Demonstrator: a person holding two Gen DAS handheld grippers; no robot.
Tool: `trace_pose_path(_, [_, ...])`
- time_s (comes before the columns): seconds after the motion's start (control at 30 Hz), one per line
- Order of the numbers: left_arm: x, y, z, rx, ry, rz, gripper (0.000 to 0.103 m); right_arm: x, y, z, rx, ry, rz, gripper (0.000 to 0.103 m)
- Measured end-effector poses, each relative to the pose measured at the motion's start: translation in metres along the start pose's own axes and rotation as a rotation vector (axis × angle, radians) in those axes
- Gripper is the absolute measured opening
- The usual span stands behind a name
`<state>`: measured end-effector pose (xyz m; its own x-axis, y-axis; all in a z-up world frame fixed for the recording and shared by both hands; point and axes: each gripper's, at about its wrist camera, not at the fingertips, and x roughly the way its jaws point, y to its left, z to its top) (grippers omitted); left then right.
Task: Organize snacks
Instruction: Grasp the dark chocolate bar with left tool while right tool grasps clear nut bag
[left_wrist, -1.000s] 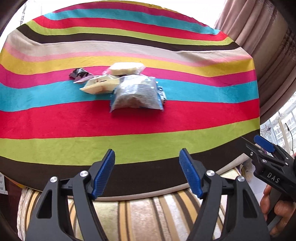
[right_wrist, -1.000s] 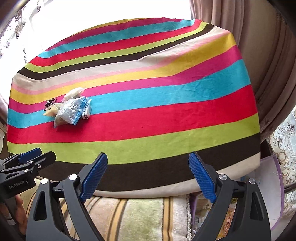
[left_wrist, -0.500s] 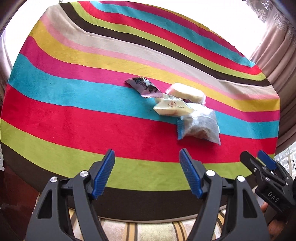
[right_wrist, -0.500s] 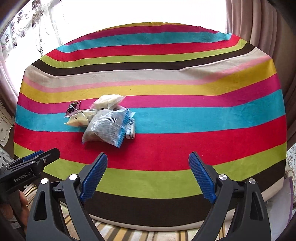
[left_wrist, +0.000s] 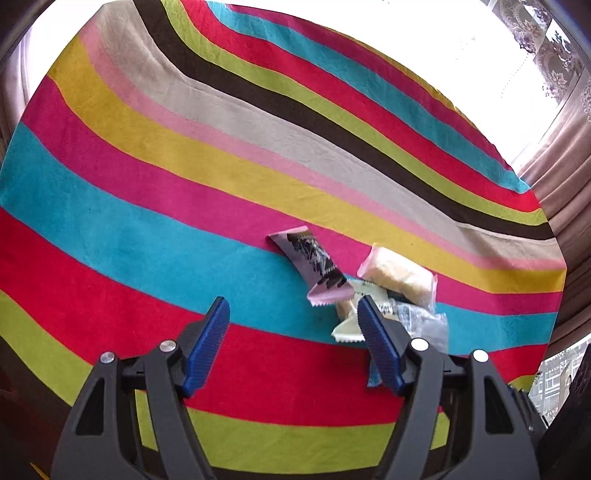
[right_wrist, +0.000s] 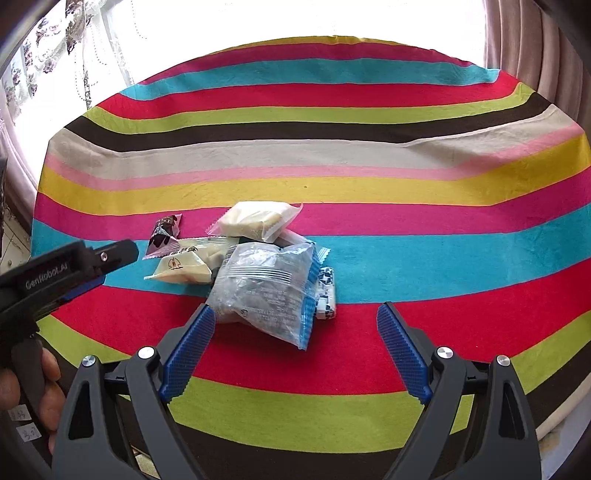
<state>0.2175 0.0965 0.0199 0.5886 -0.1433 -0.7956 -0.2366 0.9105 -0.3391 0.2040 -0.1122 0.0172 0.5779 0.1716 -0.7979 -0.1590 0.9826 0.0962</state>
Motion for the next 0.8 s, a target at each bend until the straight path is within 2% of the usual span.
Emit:
trace_pose_path(0.27, [0.044, -0.002, 0.028, -0.053, 0.049, 0.005, 0.07, 0.013, 0.014, 0.008, -0.03, 0.004, 0.024, 0.087])
trace_pose_path(0.33, [0.055, -0.002, 0.029, -0.043, 0.069, 0.014, 0.059, 0.018, 0.021, 0.008, -0.056, 0.01, 0.023, 0.087])
trace_pose_path(0.37, [0.057, -0.004, 0.029, -0.029, 0.061, 0.023, 0.058, 0.02, 0.025, 0.008, -0.069, 0.011, 0.02, 0.087])
trace_pose_path(0.5, [0.06, -0.009, 0.029, 0.04, 0.051, 0.067, 0.041, 0.03, 0.034, 0.007, -0.104, 0.029, 0.013, 0.087])
trace_pose_path(0.6, [0.058, -0.007, 0.026, 0.085, 0.028, 0.117, 0.022, 0.037, 0.039, 0.007, -0.128, 0.035, -0.013, 0.087])
trace_pose_path(0.8, [0.054, -0.001, 0.021, 0.093, 0.007, 0.115, 0.019, 0.049, 0.049, 0.005, -0.189, 0.031, -0.077, 0.084])
